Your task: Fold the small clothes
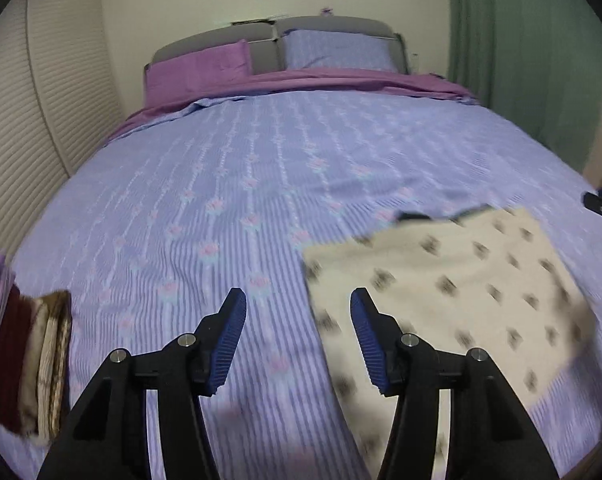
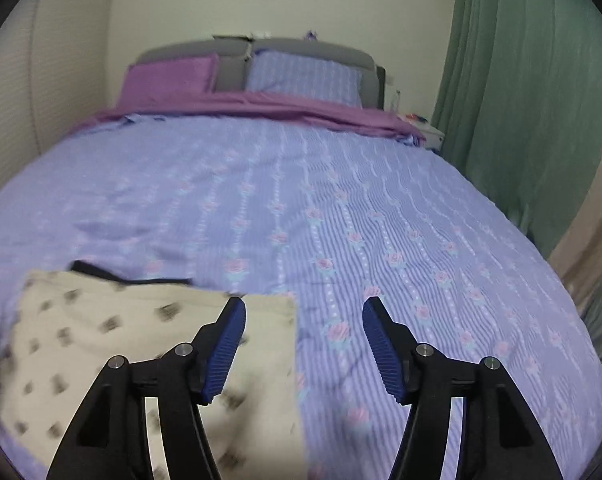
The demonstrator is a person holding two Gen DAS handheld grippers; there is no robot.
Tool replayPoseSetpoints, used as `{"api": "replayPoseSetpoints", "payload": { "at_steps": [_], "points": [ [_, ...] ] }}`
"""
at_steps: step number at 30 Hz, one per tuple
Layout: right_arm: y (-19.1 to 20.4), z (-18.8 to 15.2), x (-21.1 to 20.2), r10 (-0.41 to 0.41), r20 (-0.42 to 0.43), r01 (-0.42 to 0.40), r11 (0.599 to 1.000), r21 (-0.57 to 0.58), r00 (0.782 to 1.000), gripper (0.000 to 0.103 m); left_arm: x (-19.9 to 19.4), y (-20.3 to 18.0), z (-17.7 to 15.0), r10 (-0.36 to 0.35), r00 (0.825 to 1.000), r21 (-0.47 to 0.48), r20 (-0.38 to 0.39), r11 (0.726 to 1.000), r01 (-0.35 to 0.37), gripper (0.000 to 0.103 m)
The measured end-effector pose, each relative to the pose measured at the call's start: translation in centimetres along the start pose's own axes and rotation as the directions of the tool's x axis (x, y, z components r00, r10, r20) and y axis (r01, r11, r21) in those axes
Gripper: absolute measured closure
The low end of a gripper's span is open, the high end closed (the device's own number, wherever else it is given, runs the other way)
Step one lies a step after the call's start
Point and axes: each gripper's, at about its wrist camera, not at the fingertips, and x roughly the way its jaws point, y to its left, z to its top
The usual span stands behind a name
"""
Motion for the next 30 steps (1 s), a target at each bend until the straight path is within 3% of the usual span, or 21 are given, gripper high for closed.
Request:
{"api": "replayPoseSetpoints", "payload": {
  "at_steps": [6, 10, 13, 18, 26, 30],
  "points": [
    [1.4, -5.6, -6.2, 0.056, -0.011, -0.056, 0.998, -0.004, 0.998, 0.04, -4.2, -1.9, -6.5, -0.103, 0.994, 0.078, -0.026, 0.991, 0.105, 0.05],
    [2.2, -9.9, -8.1, 0.07, -0.038, -0.07, 0.998, 0.003, 0.997, 0.04, -5.1, -3.0, -10.3, -0.164, 0.985, 0.106, -0.053, 0.98, 0.169, 0.058],
    [2.0, -12.8, -8.4, 0.104, -0.074, -0.099, 0.993, 0.071, 0.992, 0.04, -4.9, -3.4, -11.9, -0.195, 0.979, 0.089, -0.057, 0.976, 0.199, 0.063],
    [2.6, -15.9, -7.3, 0.132, -0.139, -0.114, 0.985, 0.132, 0.981, 0.04, -2.8, -3.5, -13.6, -0.262, 0.961, 0.052, -0.088, 0.962, 0.267, 0.078],
    [3.7, -17.9, -6.7, 0.134, -0.183, -0.108, 0.983, 0.147, 0.974, 0.04, -0.8, -3.4, -13.3, -0.306, 0.949, 0.006, -0.075, 0.952, 0.307, 0.079],
    [3.7, -17.8, -6.6, 0.134, -0.188, -0.108, 0.984, 0.144, 0.973, 0.04, -0.4, -3.7, -12.8, -0.315, 0.946, 0.02, -0.077, 0.948, 0.317, 0.088]
  ]
}}
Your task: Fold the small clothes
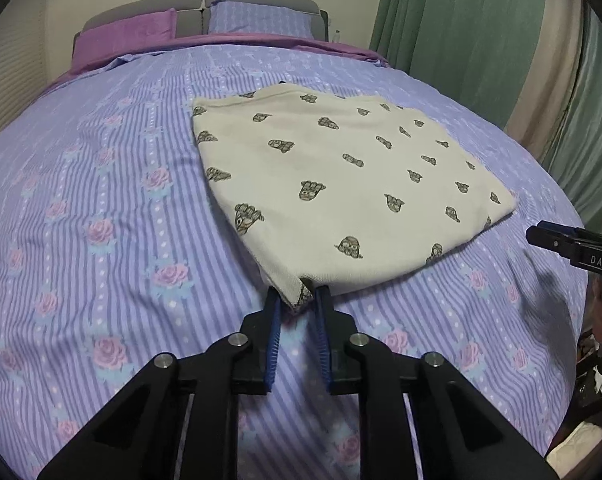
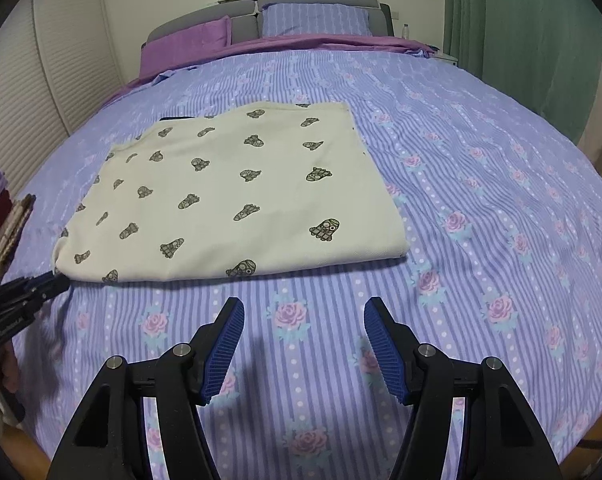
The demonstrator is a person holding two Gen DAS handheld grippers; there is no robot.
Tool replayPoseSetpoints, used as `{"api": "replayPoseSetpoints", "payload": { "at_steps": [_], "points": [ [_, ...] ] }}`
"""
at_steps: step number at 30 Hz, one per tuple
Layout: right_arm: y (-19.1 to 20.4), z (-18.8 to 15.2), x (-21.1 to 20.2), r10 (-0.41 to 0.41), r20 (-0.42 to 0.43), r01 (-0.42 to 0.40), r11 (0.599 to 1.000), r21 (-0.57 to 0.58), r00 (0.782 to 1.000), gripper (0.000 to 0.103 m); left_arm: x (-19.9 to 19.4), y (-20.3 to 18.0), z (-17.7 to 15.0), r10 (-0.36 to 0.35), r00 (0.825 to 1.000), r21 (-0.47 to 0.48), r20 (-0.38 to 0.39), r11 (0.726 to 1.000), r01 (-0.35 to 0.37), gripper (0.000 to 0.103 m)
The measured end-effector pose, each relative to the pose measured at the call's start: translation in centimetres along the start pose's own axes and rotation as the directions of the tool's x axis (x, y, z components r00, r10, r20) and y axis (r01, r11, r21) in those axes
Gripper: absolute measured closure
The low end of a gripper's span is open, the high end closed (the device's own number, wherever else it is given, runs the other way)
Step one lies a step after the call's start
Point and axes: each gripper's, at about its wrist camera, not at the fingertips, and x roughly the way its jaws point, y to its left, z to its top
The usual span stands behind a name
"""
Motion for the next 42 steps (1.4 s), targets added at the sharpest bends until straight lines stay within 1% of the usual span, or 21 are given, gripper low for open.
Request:
{"api": "replayPoseSetpoints", "payload": {
  "at_steps": [1, 4, 6, 9, 13, 15, 17, 18, 21, 24, 26, 27, 28, 30, 32, 34, 35, 37, 38, 39, 42],
  "points": [
    [0.0, 0.0, 0.1, 0.003, -0.001, -0.003, 1.0, 0.001, 1.0, 0.04, 0.0, 0.0, 0.1, -0.002, 1.0, 0.003, 0.002, 1.0, 0.002, 0.093],
    [0.0, 0.0, 0.2, 0.008, -0.008, -0.008, 1.0, 0.008, 1.0, 0.04, -0.4, 0.4, 0.3, 0.011, 1.0, 0.021, 0.006, 1.0, -0.011, 0.093],
    [0.0, -0.1, 0.3, 0.011, -0.011, -0.011, 1.0, 0.013, 1.0, 0.04, -1.0, 0.5, 0.3, 0.035, 0.999, 0.071, 0.002, 0.997, -0.035, 0.094],
    [0.0, -0.1, 0.4, 0.013, -0.009, -0.013, 1.0, 0.015, 1.0, 0.04, -1.8, 0.9, 0.2, 0.069, 0.997, 0.149, -0.021, 0.987, -0.066, 0.095],
    [0.0, -0.2, 0.5, 0.011, -0.01, -0.011, 1.0, 0.02, 1.0, 0.04, -2.3, 1.7, -0.6, 0.113, 0.992, 0.189, -0.062, 0.977, -0.1, 0.098],
    [0.1, -0.2, 0.5, 0.013, -0.006, -0.012, 1.0, 0.021, 1.0, 0.04, -2.7, 2.1, -1.0, 0.118, 0.99, 0.165, -0.073, 0.981, -0.105, 0.098],
    [0.3, -0.2, 0.4, 0.009, 0.005, -0.009, 1.0, 0.016, 1.0, 0.04, -3.3, 2.2, -1.0, 0.083, 0.995, 0.093, -0.059, 0.993, -0.078, 0.097],
    [0.4, -0.2, 0.4, 0.01, 0.009, -0.011, 1.0, 0.012, 1.0, 0.04, -3.5, 2.1, -0.8, 0.07, 0.996, 0.067, -0.05, 0.996, -0.067, 0.094],
    [0.4, -0.1, 0.3, 0.027, 0.015, -0.028, 0.999, 0.017, 1.0, 0.04, -3.7, 2.1, -0.2, 0.018, 1.0, -0.094, -0.002, 0.995, -0.018, 0.065],
    [-0.1, 0.1, -0.1, 0.019, 0.035, -0.02, 0.999, 0.034, 0.999, 0.04, -3.1, 2.4, 0.8, 0.036, 0.998, -0.218, 0.044, 0.976, -0.026, 0.065],
    [-0.7, 0.3, -0.4, -0.004, 0.058, 0.001, 0.998, 0.056, 0.998, 0.04, -2.1, 2.4, 1.3, 0.044, 0.998, -0.281, 0.043, 0.959, -0.03, 0.065],
    [-1.1, 0.5, -0.4, -0.017, 0.07, 0.013, 0.998, 0.068, 0.997, 0.04, -1.7, 2.4, 1.4, 0.044, 0.998, -0.297, 0.034, 0.954, -0.032, 0.068],
    [-1.6, 0.7, -0.4, -0.036, 0.084, 0.029, 0.996, 0.08, 0.996, 0.04, -1.0, 2.2, 1.5, 0.053, 0.998, -0.312, 0.016, 0.949, -0.045, 0.079],
    [-2.5, 1.0, -0.3, -0.074, 0.11, 0.062, 0.992, 0.107, 0.991, 0.04, 0.2, 2.0, 1.3, 0.092, 0.995, -0.325, -0.033, 0.941, -0.098, 0.091],
    [-3.8, 1.3, -0.1, -0.109, 0.131, 0.088, 0.985, 0.151, 0.985, 0.04, 0.6, 1.9, 0.8, 0.137, 0.989, -0.34, -0.053, 0.929, -0.147, 0.091],
    [-5.1, 1.4, 0.7, -0.148, 0.123, 0.122, 0.973, 0.196, 0.981, 0.04, 0.7, 1.4, 0.6, 0.187, 0.98, -0.328, -0.07, 0.923, -0.2, 0.091],
    [-5.5, 1.5, 1.0, -0.147, 0.119, 0.12, 0.971, 0.208, 0.982, 0.04, 0.6, 1.1, 0.3, 0.222, 0.972, -0.318, -0.076, 0.919, -0.234, 0.091],
    [-6.4, 1.8, 1.8, -0.144, 0.098, 0.118, 0.964, 0.239, 0.985, 0.04, 0.2, 1.0, -0.2, 0.252, 0.964, -0.322, -0.084, 0.909, -0.265, 0.087],
    [-6.7, 2.0, 2.2, -0.156, 0.082, 0.132, 0.961, 0.245, 0.984, 0.04, -0.1, 0.9, -0.5, 0.273, 0.958, -0.321, -0.087, 0.903, -0.287, 0.084],
    [-6.8, 2.0, 2.3, -0.165, 0.079, 0.141, 0.959, 0.244, 0.983, 0.04, -0.6, 0.9, -0.7, 0.298, 0.951, -0.321, -0.088, 0.895, -0.31, 0.079],
    [-6.2, 2.3, 1.8, -0.162, 0.103, 0.139, 0.969, 0.203, 0.981, 0.04, -2.9, -0.1, -1.1, 0.377, 0.924, -0.296, -0.06, 0.877, -0.378, 0.077]
  ]
}}
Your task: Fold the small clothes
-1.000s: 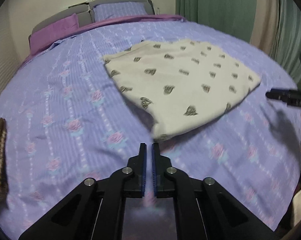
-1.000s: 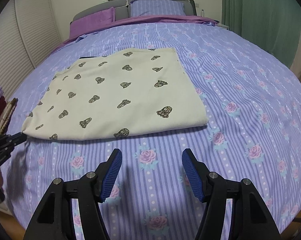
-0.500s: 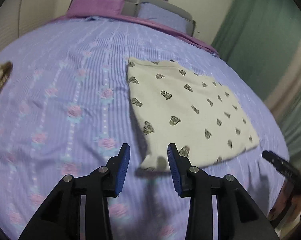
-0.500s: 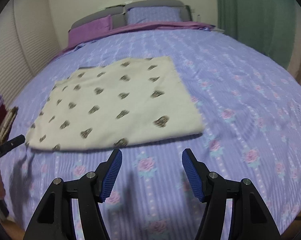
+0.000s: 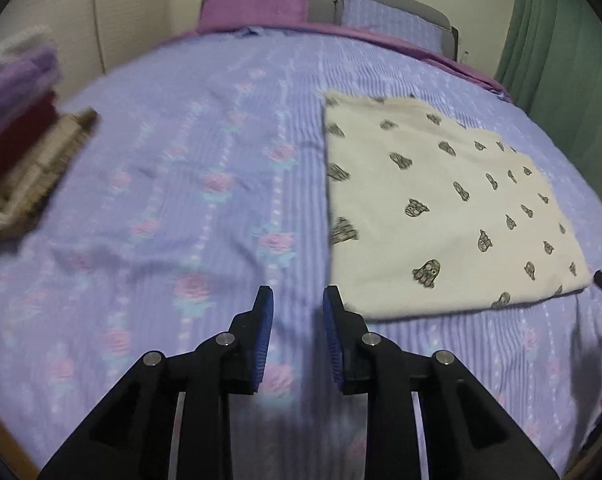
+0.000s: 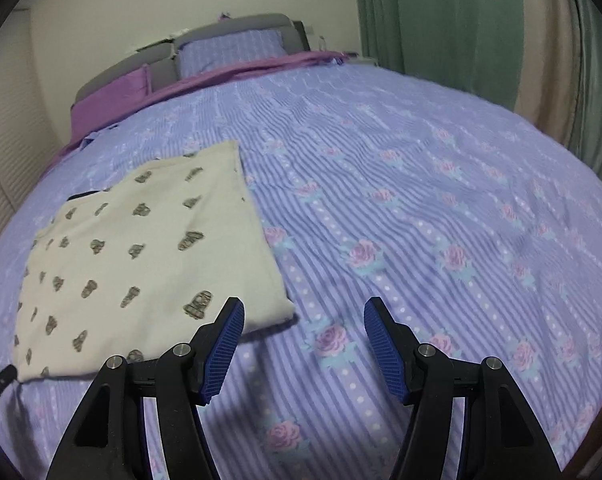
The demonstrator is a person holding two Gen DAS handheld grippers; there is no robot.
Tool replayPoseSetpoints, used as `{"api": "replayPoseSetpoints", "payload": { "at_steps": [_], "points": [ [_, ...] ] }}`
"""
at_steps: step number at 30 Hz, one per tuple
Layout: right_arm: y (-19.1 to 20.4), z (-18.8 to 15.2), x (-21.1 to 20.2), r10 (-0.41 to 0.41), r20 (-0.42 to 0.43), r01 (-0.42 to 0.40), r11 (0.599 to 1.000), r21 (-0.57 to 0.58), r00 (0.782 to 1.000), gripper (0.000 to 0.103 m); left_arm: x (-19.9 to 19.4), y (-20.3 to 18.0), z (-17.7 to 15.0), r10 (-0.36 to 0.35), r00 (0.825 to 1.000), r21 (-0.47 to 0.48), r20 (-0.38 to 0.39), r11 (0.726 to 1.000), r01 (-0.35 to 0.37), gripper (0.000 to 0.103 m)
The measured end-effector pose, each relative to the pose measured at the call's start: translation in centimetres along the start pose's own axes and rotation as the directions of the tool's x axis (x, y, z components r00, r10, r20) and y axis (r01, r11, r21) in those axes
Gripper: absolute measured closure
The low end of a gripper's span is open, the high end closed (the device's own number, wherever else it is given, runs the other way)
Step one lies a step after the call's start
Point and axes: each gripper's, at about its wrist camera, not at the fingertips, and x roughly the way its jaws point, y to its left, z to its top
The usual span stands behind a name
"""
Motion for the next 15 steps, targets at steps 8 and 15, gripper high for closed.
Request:
{"api": "replayPoseSetpoints", "payload": {
  "at_steps": [8, 15],
  "points": [
    [2.5, 1.3, -2.6, 0.179, -0.011, -0.18, 0.979, -0.092, 0.984, 0.04, -2.8, 0.3, -1.8, -0.329, 0.944, -0.257, 0.01, 0.912, 0.32, 0.051],
    [4.6, 0.6, -2.5, 0.239, -0.021, -0.24, 0.964, -0.118, 0.971, 0.039, 1.9, 0.5, -2.9, -0.474, 0.876, -0.483, 0.095, 0.747, 0.456, 0.051]
  ]
}}
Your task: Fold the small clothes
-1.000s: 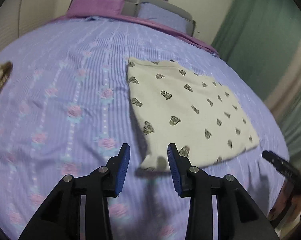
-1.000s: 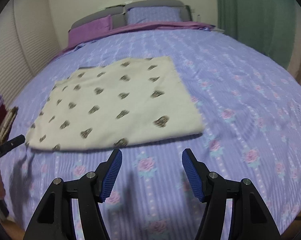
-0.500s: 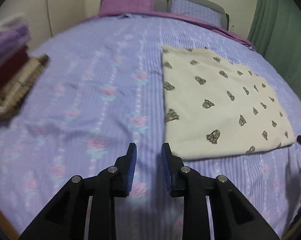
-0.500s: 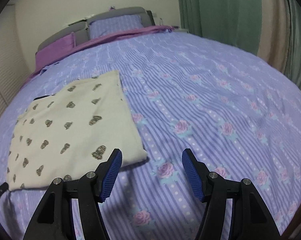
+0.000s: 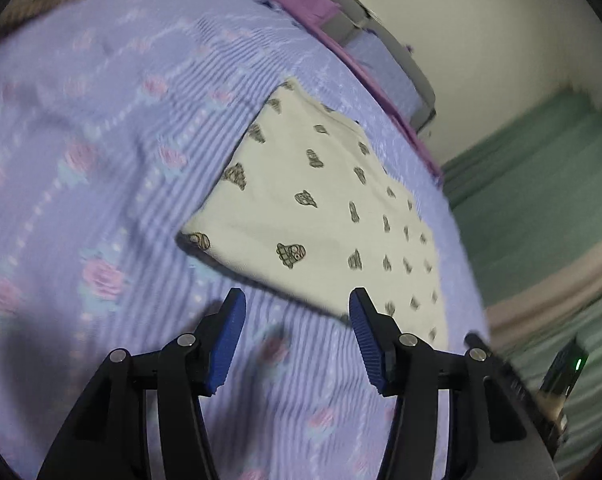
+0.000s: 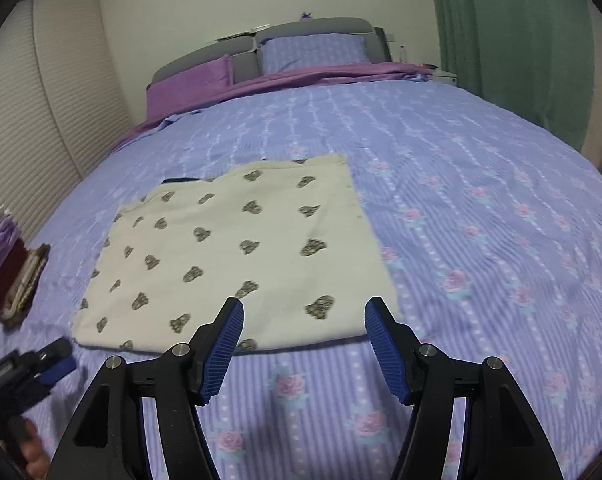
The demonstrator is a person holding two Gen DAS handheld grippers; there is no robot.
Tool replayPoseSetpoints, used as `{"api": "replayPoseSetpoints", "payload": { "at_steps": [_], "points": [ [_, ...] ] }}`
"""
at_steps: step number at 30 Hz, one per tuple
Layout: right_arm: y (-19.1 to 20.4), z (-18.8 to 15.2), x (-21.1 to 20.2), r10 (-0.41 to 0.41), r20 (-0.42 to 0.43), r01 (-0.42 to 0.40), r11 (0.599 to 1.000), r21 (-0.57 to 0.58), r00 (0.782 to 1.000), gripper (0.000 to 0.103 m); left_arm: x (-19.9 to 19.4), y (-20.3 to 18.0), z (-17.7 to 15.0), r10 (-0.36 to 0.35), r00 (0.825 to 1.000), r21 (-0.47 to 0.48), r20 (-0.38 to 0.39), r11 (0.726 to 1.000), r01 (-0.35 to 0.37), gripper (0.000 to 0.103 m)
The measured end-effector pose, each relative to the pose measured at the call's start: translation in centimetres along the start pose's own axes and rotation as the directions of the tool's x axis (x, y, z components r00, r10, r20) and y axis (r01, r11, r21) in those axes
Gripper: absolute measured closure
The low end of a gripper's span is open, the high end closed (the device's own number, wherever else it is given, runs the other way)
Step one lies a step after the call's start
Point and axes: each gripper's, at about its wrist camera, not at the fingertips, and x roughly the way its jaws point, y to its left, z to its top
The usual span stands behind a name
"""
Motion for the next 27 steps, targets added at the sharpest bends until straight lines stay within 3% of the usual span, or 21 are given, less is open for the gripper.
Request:
{"api": "replayPoseSetpoints", "payload": {
  "at_steps": [6, 17, 22, 27],
  "points": [
    [1.0, -0.1, 1.0, 0.023, -0.01, -0.023, 1.0, -0.004, 1.0, 0.039, 1.6, 1.8, 0.2, -0.031, 0.999, -0.053, 0.037, 0.998, 0.033, 0.051],
    [4.2, 0.0, 3.9, 0.043, -0.041, -0.045, 0.997, -0.059, 0.998, 0.041, 4.5, 1.1, 3.9, -0.061, 0.996, 0.032, 0.065, 0.998, 0.059, 0.059],
    [5.8, 0.1, 5.2, 0.062, -0.065, -0.068, 0.994, -0.085, 0.996, 0.054, 4.6, -0.4, 4.6, 0.01, 0.998, 0.13, 0.061, 0.991, -0.018, 0.082],
    [7.1, 0.2, 6.3, 0.103, -0.081, -0.112, 0.987, -0.114, 0.991, 0.076, 3.3, -3.7, 4.7, 0.133, 0.985, 0.307, 0.114, 0.938, -0.162, 0.086]
  ]
}}
